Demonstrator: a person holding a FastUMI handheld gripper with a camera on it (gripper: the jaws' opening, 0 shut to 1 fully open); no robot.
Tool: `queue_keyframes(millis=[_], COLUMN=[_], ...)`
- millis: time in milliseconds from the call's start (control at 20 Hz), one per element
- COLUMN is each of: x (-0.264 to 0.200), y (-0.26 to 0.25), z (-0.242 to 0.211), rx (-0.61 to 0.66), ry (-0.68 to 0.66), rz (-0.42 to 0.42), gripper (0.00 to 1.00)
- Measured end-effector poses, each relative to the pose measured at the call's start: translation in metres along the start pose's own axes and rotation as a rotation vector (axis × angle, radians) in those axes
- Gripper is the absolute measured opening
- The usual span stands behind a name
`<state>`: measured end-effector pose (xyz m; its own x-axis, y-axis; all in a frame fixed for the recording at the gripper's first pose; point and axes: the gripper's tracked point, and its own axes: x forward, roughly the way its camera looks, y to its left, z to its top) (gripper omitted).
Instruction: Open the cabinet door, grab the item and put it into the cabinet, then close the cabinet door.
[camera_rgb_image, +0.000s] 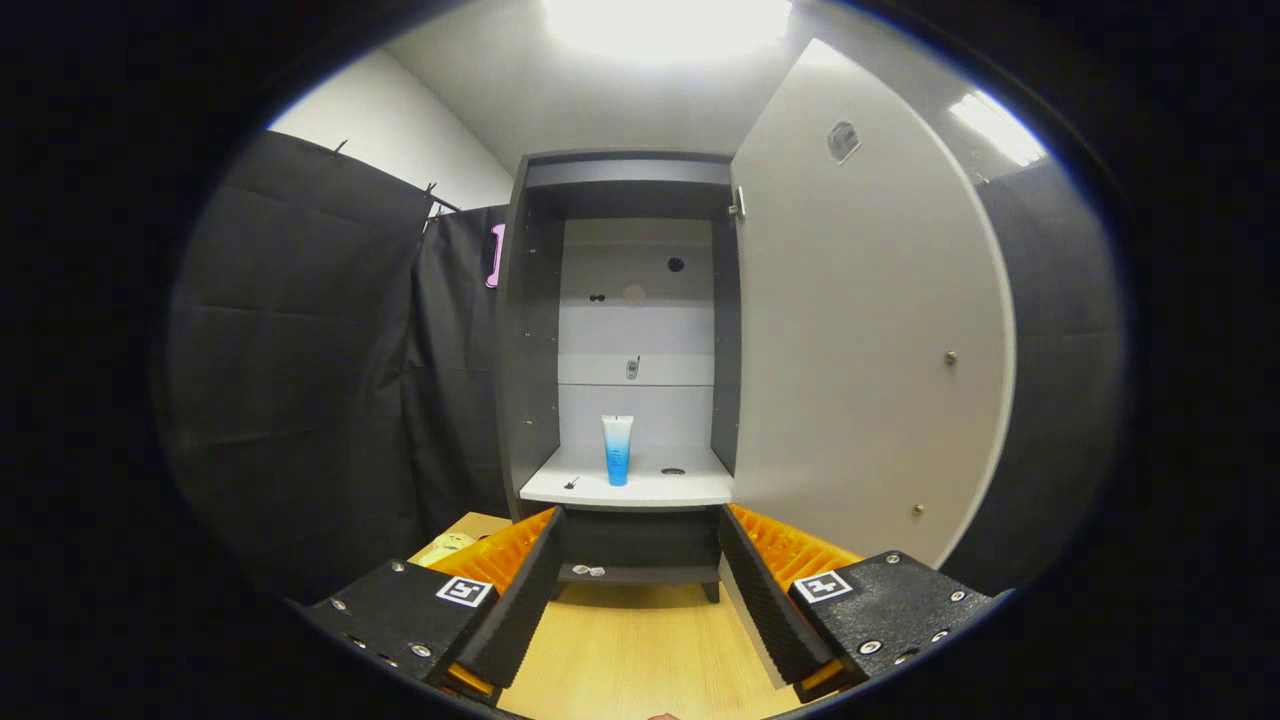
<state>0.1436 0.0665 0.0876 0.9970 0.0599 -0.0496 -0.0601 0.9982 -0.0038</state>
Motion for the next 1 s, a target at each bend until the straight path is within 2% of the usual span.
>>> queue_keyframes(millis=[500,750,1000], x=[-0.069,-0.097,-0.096], y=[-0.082,-0.135,-0.191], z=[0.014,0.02,0.021], rx=[0.047,0.059,0.077], ry=[-0.031,-0.051,-0.051], rz=[-0.118,-0.217,-0.337], gripper=[0.94,0.94,0.93])
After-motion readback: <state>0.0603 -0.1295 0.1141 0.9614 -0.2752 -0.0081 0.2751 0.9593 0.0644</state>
